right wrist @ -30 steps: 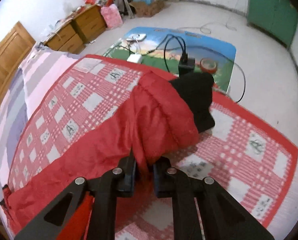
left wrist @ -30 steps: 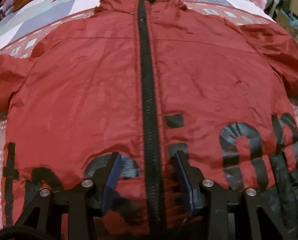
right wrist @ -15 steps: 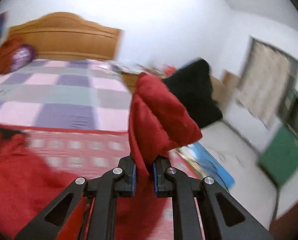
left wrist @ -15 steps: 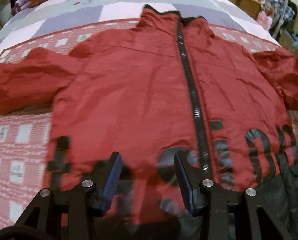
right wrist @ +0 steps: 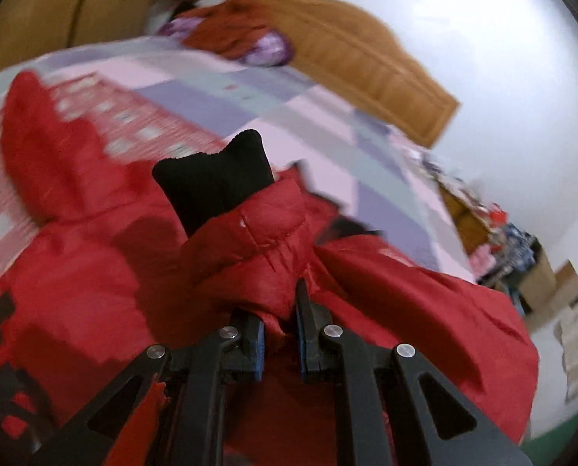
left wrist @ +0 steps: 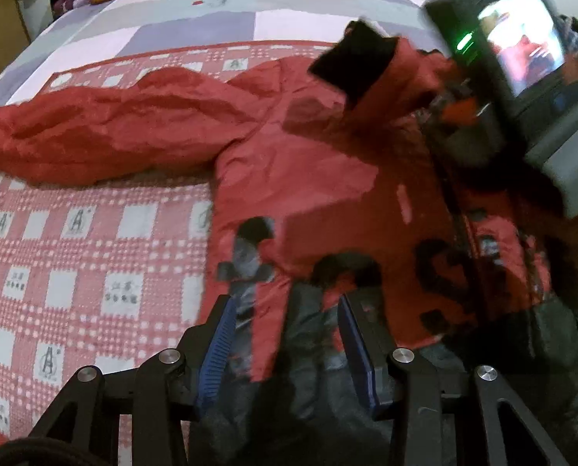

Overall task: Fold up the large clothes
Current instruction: 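Carry the held sleeve across the jacket body with the right tool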

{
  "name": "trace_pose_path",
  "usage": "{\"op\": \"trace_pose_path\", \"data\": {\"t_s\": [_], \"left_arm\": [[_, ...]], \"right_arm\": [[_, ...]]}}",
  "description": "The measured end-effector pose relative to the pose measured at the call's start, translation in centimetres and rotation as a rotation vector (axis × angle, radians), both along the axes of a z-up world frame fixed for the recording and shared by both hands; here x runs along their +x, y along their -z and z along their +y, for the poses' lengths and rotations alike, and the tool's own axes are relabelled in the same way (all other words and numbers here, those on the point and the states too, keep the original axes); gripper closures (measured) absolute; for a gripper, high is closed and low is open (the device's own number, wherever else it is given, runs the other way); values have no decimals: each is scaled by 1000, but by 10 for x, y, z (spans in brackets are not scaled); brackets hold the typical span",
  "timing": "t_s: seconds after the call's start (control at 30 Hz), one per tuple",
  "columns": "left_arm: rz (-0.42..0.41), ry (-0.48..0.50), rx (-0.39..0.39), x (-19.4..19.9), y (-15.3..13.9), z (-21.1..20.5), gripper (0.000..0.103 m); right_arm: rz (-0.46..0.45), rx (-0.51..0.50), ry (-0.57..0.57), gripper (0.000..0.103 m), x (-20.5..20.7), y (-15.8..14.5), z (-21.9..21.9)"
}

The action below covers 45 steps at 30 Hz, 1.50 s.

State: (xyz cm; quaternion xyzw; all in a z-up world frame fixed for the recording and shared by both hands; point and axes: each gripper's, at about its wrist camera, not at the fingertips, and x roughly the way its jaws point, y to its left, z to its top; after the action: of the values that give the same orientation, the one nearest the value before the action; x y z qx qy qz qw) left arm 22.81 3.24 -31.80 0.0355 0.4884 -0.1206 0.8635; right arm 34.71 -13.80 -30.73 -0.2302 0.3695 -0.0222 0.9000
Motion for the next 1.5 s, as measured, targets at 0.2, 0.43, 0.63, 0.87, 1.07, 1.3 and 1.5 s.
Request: {"op": "trace_pose_path", "data": {"t_s": [0.2,0.43,0.63,0.87,1.07,1.3,1.5], "left_arm": [[9,-12,-14,-3,5,15,56],[23,-15,-11,-5,9,19,56],[2,-2,-16,-3,1,16,56],[-8,12,-45,-5,-3,4,56],[-2,27,-87,-1,-7,-16,56],[-33,59,-103,4,-20,-35,56],[-21,68,-75,-6,-18,-29,56]], "right_arm": [[131,-23,-18,90,3,46,27],[-6,112,-68,90,2,3,45],[-158,170,61,90,1,-76,-28],[-353,-39,249,90,-41,-210,-189],[-354,-110,435,90,-66,-274,-299],[-346,-136,409,90,-63,-258,-266],[-315,-19,260,90,-51,-199,-161]]}}
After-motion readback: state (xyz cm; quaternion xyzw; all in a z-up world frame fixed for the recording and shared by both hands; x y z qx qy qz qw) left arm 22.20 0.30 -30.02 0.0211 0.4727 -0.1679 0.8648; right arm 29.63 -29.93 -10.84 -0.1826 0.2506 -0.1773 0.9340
